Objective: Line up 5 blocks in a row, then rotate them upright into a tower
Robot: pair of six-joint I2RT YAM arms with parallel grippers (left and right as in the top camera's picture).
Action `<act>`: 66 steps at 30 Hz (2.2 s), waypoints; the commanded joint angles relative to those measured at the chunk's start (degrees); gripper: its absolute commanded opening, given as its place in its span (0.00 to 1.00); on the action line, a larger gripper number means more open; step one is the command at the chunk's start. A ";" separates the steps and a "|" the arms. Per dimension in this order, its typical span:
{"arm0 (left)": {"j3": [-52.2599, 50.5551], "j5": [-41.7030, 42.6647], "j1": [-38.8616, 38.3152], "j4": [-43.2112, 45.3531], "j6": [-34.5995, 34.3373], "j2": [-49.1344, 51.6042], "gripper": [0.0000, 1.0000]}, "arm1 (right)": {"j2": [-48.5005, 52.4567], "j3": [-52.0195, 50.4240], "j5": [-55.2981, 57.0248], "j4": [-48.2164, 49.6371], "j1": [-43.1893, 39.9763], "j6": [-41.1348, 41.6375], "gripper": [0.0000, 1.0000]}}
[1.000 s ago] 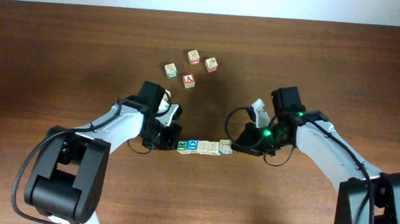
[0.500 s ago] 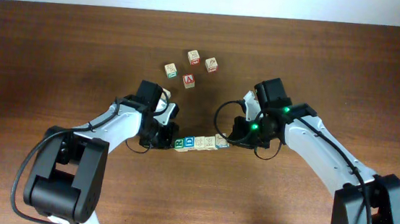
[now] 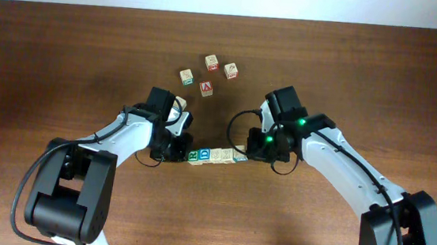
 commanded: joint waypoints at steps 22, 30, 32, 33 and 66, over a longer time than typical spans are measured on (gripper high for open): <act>0.59 11.52 -3.48 0.92 0.35 -0.48 0.00 | -0.52 4.59 -13.33 3.65 9.84 2.51 0.04; 0.59 11.50 -3.48 0.83 0.35 -0.48 0.00 | -0.52 4.59 -11.85 3.26 9.18 2.47 0.04; 0.59 11.50 -3.48 0.83 0.35 -0.48 0.00 | -0.52 4.59 -11.89 3.21 8.50 2.47 0.04; 0.59 11.50 -3.48 0.83 0.35 -0.48 0.00 | -0.52 4.59 -11.89 3.17 8.09 2.38 0.04; 0.59 11.10 -3.48 0.81 0.35 -0.48 0.00 | -0.52 10.69 -6.21 -4.37 5.90 -2.29 0.04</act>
